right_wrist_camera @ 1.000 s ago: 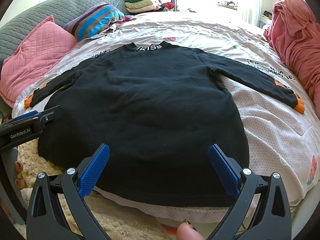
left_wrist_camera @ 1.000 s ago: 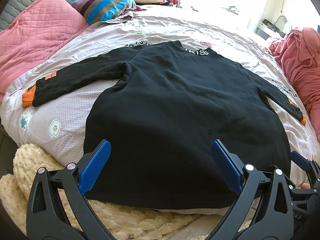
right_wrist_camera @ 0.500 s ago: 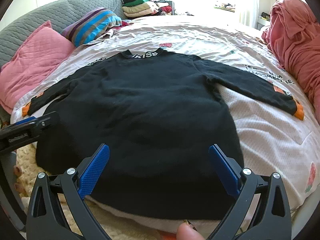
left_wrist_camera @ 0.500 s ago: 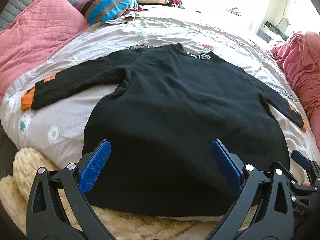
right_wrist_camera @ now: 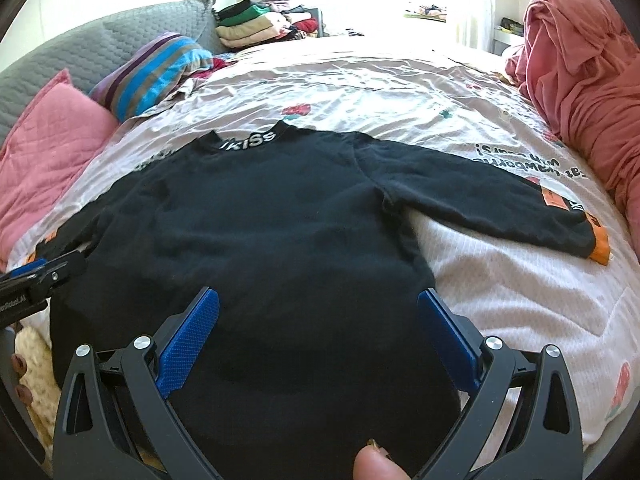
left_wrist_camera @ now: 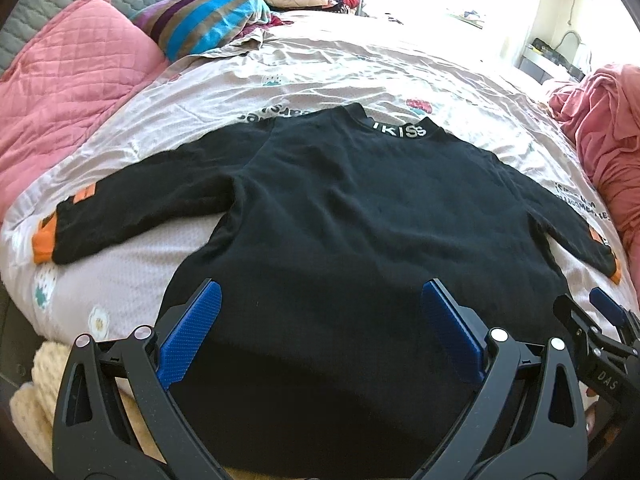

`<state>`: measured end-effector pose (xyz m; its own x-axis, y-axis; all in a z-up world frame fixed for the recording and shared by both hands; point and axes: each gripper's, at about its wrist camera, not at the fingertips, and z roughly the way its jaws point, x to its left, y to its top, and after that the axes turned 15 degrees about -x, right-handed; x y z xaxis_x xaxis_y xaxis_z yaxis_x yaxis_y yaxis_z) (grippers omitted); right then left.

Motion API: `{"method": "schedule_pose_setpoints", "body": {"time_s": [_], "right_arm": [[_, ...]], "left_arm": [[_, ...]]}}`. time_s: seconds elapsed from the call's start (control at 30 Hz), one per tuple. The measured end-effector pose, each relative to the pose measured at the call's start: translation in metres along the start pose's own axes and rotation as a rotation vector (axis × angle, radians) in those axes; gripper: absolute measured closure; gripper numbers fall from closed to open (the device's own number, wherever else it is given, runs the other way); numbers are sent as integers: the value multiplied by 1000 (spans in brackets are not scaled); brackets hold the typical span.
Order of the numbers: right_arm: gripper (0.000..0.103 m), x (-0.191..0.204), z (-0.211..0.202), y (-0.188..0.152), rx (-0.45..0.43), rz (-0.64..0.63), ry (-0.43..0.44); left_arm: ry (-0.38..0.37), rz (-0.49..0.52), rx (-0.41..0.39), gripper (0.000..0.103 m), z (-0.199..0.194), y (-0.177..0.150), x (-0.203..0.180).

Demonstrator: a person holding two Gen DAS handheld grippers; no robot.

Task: Fold small clothes
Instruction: 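Move the right tool to the orange-cuffed sleeve and grasp the cuff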

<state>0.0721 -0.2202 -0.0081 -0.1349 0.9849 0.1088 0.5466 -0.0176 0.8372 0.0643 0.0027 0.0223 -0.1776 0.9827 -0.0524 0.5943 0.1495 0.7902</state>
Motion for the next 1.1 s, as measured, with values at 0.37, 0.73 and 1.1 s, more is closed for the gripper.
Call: {"method": "schedule_pose_setpoints", "body": {"time_s": [0.37, 0.73, 1.1], "right_arm": [[4, -36, 30, 17, 2, 70, -60], [4, -103, 53, 16, 20, 179, -231], [4, -177, 55, 11, 38, 292, -384]], "left_arm": [[-25, -17, 16, 9, 38, 23, -14], [-71, 35, 60, 9, 76, 35, -42], [-96, 69, 127, 9, 118, 34, -63]]}}
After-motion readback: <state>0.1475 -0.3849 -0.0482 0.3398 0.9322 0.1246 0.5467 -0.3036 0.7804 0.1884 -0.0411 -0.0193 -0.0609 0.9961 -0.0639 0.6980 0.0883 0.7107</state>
